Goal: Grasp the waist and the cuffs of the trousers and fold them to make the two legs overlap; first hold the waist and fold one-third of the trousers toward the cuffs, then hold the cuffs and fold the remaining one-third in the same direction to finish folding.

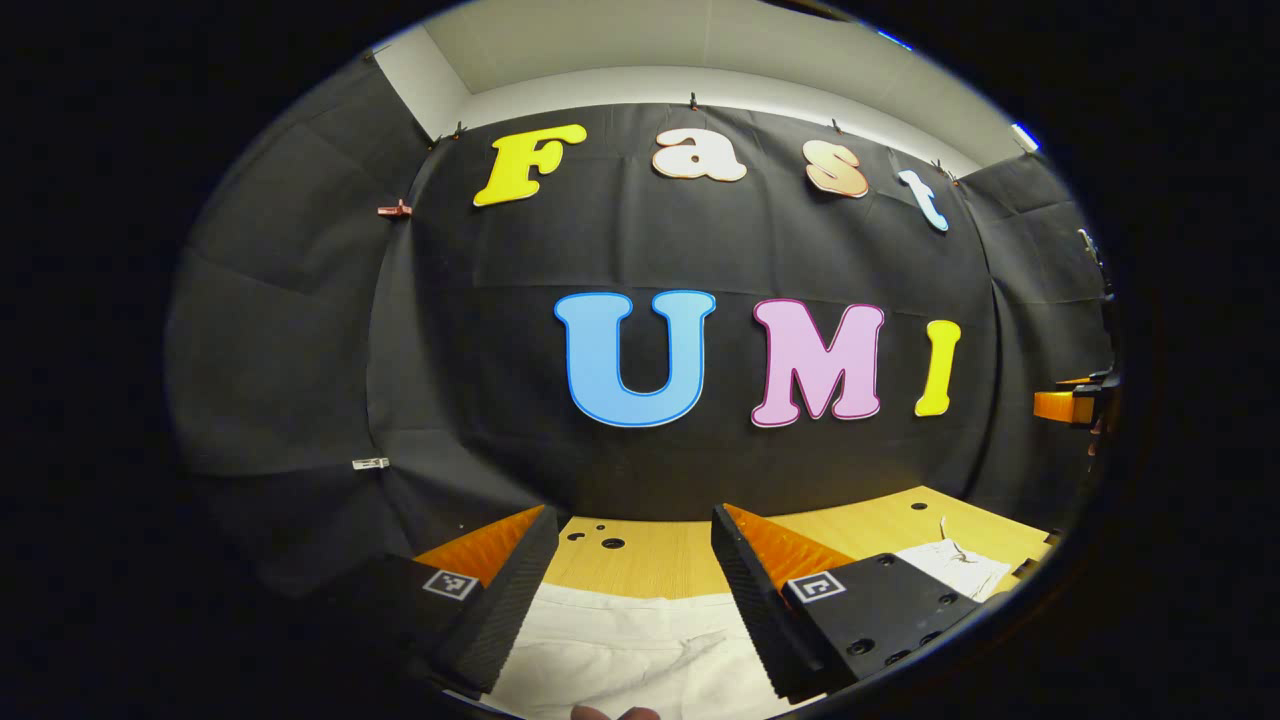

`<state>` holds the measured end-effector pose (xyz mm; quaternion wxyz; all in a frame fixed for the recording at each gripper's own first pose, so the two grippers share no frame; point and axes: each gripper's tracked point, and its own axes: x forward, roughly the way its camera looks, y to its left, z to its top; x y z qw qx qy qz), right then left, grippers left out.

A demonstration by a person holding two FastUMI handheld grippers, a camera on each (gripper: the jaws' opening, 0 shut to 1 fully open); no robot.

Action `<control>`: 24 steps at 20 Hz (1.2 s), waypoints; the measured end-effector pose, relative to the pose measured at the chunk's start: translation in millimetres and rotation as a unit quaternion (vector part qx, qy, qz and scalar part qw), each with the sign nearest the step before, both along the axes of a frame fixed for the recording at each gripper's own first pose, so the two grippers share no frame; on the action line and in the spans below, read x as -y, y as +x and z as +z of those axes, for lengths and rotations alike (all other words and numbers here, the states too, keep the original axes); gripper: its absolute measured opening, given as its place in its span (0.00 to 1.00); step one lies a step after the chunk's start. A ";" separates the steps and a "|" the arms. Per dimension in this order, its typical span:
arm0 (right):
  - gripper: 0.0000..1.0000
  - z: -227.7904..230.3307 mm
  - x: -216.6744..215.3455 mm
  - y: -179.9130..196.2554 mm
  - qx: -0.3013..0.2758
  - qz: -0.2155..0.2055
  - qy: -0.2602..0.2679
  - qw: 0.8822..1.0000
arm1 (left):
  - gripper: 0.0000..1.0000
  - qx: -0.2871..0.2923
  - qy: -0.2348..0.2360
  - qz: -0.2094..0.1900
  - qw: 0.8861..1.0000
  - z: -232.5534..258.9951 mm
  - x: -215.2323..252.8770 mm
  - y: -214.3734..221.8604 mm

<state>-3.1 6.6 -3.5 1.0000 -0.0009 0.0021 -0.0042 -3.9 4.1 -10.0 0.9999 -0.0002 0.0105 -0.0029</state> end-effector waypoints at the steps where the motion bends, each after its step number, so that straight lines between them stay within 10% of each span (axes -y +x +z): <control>1: 0.97 1.0 -0.9 -0.7 0.000 0.000 -0.001 1.000 | 0.96 -0.002 -0.001 0.000 1.000 -0.4 0.2 -0.1; 12: 0.97 -70.6 45.0 -28.7 -0.082 -0.005 -0.156 0.984 | 0.99 -0.123 0.136 -0.066 0.981 -122.3 -33.2 -37.7; 24: 0.97 -160.8 88.4 -78.7 -0.199 -0.027 -0.193 0.960 | 0.98 -0.304 0.366 -0.180 0.861 -314.4 -86.7 -116.2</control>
